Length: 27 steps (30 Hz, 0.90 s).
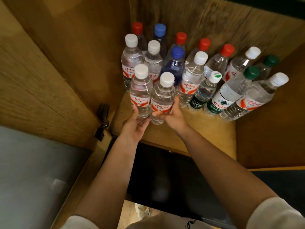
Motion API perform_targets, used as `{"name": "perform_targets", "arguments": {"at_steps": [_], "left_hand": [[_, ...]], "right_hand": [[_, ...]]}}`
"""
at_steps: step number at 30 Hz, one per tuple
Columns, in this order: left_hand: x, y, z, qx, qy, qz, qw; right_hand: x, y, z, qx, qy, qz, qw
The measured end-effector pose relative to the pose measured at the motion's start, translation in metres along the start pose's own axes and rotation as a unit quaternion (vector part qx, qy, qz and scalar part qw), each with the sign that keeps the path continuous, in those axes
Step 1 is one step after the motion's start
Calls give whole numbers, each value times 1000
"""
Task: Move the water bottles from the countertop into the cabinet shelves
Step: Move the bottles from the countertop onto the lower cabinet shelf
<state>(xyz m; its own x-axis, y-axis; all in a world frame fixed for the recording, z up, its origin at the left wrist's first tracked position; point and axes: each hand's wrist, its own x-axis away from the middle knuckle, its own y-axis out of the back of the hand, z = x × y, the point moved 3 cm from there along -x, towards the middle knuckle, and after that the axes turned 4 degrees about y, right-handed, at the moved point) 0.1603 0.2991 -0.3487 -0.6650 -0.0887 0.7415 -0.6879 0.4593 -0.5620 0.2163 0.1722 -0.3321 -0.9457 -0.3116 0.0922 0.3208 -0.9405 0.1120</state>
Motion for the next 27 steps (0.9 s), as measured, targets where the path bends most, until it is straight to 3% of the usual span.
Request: {"name": "perform_targets", "arguments": {"at_steps": [8, 12, 14, 20, 27], "left_hand": [[-11, -3, -28, -18, -21, -3, 1000], [-13, -2, -26, -71, 2, -9, 997], [-14, 0, -23, -94, 20, -8, 995], [-18, 1, -24, -30, 22, 9, 999], [-23, -3, -36, -38, 1, -4, 999]], "right_hand": [[-15, -31, 12, -2, -10, 14, 1000], [-4, -30, 6, 92, -29, -72, 993], [2, -31, 3, 86, -21, -86, 992], [1, -40, 6, 79, 2, -116, 990], [-16, -50, 11, 72, -6, -118, 990]]}}
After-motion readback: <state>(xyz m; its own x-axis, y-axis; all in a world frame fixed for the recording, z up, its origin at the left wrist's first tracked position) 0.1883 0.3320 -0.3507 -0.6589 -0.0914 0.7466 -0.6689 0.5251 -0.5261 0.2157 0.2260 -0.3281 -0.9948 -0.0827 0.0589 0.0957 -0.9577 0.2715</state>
